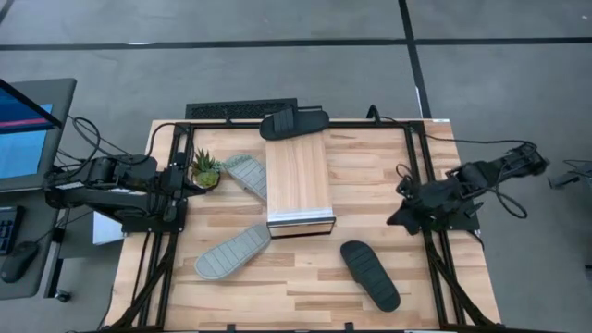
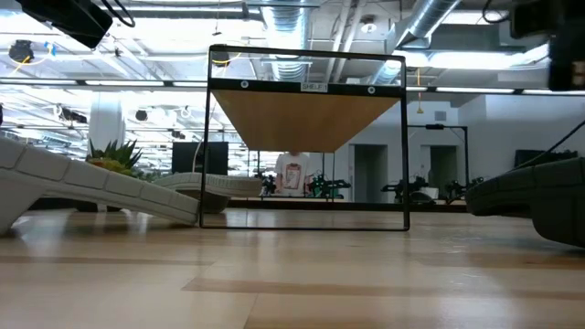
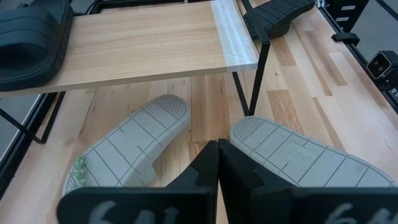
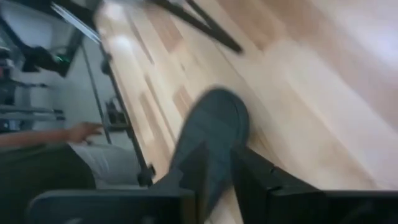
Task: Pick and place slides into the shelf
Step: Put the black slide on the shelf
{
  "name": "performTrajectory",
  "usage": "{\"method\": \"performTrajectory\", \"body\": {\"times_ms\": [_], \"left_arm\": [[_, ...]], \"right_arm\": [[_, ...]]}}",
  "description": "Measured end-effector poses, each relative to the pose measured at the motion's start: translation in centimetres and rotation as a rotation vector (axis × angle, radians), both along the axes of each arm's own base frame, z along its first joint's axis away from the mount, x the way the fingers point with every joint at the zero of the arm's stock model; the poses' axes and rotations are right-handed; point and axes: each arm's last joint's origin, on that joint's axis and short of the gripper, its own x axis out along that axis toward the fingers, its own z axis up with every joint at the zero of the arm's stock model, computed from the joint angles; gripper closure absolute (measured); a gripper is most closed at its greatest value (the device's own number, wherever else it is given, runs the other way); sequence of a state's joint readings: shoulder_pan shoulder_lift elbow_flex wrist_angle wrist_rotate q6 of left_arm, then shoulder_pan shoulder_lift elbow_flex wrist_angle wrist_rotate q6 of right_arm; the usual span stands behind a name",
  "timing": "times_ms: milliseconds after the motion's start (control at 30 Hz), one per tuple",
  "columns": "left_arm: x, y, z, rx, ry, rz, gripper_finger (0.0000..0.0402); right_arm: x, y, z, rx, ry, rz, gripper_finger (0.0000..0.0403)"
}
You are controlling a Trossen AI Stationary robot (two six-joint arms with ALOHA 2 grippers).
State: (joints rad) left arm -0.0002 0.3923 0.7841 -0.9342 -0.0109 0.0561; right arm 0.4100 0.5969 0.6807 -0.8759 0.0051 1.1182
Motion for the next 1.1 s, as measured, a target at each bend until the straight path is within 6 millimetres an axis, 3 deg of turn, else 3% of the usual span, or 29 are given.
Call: {"method": "performTrajectory", "body": {"times_ms": [300, 500, 1100], "left_arm": [[0.0, 0.0, 0.0, 0.0, 0.0, 0.0, 0.0401], [0.0, 0.0, 0.0, 0.0, 0.0, -0.001, 0.0401], [0.0, 0.0, 0.0, 0.0, 0.001, 0.0, 0.0401]], "right_arm": [[-0.3, 1.7, -0.8, 0.062, 0.152, 0.012, 0.025], [0.4, 3.2, -1.9, 0.006, 0.247, 0.04, 0.0214], [6.3, 6.4, -6.1, -0.134, 0.31, 0.0, 0.0194]]}}
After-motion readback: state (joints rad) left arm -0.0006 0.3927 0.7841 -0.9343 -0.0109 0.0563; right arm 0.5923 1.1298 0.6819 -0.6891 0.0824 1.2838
